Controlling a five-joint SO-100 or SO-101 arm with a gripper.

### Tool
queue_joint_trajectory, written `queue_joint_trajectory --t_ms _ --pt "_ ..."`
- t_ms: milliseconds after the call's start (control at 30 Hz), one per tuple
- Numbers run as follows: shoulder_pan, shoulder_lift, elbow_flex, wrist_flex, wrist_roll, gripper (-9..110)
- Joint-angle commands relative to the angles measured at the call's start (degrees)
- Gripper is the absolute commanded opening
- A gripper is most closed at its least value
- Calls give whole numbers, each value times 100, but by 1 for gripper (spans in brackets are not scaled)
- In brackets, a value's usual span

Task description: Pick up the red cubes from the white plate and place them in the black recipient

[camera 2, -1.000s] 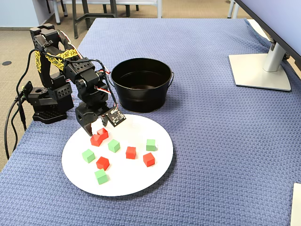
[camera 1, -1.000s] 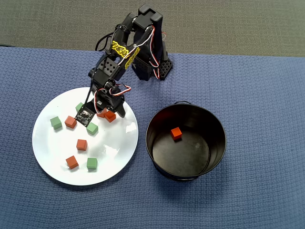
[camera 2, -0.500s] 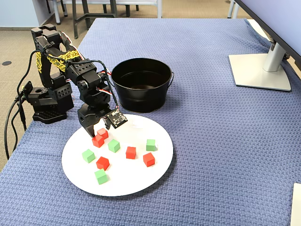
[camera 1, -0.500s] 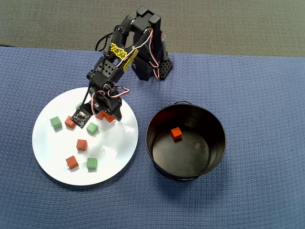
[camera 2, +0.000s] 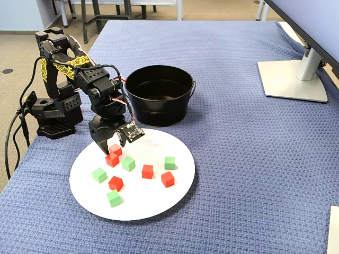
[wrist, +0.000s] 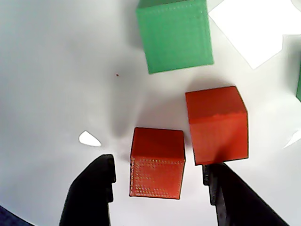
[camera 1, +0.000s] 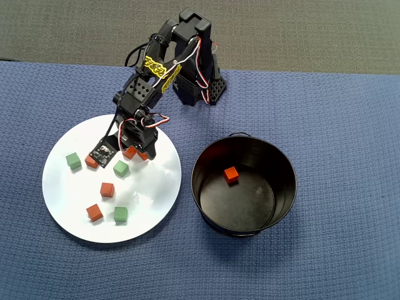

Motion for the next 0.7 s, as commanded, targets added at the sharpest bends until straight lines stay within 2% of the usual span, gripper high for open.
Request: queue_joint_trajectory --t_ms 0,300,467,667 --pt "-62 35 -70 -211 26 15" --pt "-44 -9 62 -316 26 9" --pt "-62 -18 62 -325 105 0" --pt "-255 185 -79 -325 853 0"
